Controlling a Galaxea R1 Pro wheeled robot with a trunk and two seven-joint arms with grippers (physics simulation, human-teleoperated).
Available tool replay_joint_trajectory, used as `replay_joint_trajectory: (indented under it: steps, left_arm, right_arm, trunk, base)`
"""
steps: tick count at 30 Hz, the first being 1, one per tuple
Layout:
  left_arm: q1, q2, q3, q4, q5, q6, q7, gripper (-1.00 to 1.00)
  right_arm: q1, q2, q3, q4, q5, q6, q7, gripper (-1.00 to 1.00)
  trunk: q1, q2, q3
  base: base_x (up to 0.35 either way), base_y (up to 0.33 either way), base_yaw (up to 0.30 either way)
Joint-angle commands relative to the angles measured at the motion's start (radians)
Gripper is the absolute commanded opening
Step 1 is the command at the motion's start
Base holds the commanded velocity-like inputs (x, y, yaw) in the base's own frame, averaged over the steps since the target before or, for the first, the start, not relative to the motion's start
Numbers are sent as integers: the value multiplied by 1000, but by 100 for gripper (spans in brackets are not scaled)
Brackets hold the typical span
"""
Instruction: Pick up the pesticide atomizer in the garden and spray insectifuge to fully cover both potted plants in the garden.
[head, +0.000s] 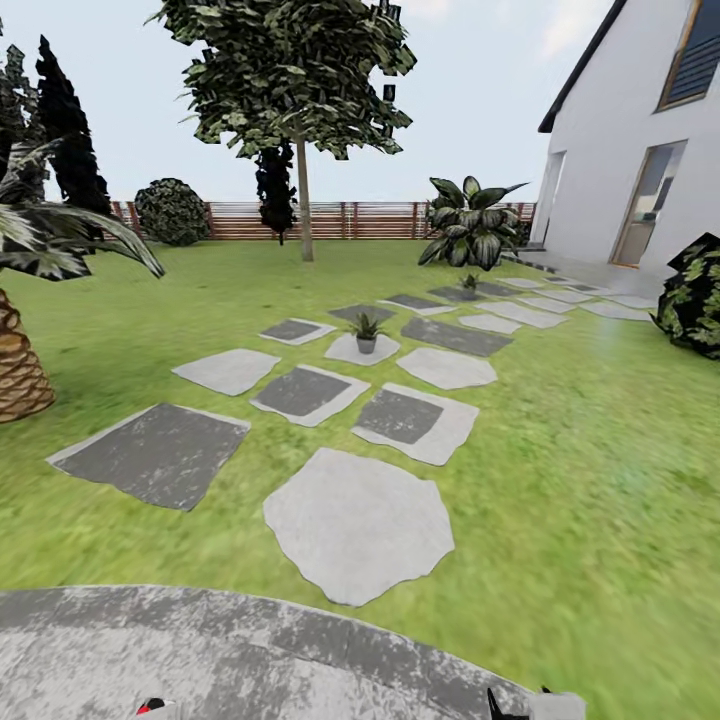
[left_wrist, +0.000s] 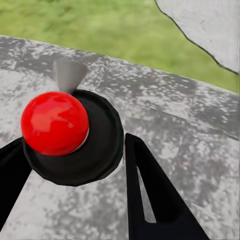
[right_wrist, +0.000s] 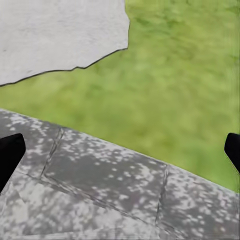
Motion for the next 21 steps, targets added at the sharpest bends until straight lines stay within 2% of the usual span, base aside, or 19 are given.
replay_joint_trajectory:
  steps: [1, 21]
  left_arm:
    - [-1, 0, 0, 1, 10, -3, -5, -100]
    - [-1, 0, 0, 1, 10, -3, -5, -100]
  right_arm:
    - [-1, 0, -2, 1, 2, -3, 0, 100]
    - [-1, 0, -3, 1, 2, -3, -1, 100]
  trunk:
    - [0, 0, -1]
    - [0, 0, -1]
  base:
    - [338, 0, -5]
    - [338, 0, 0]
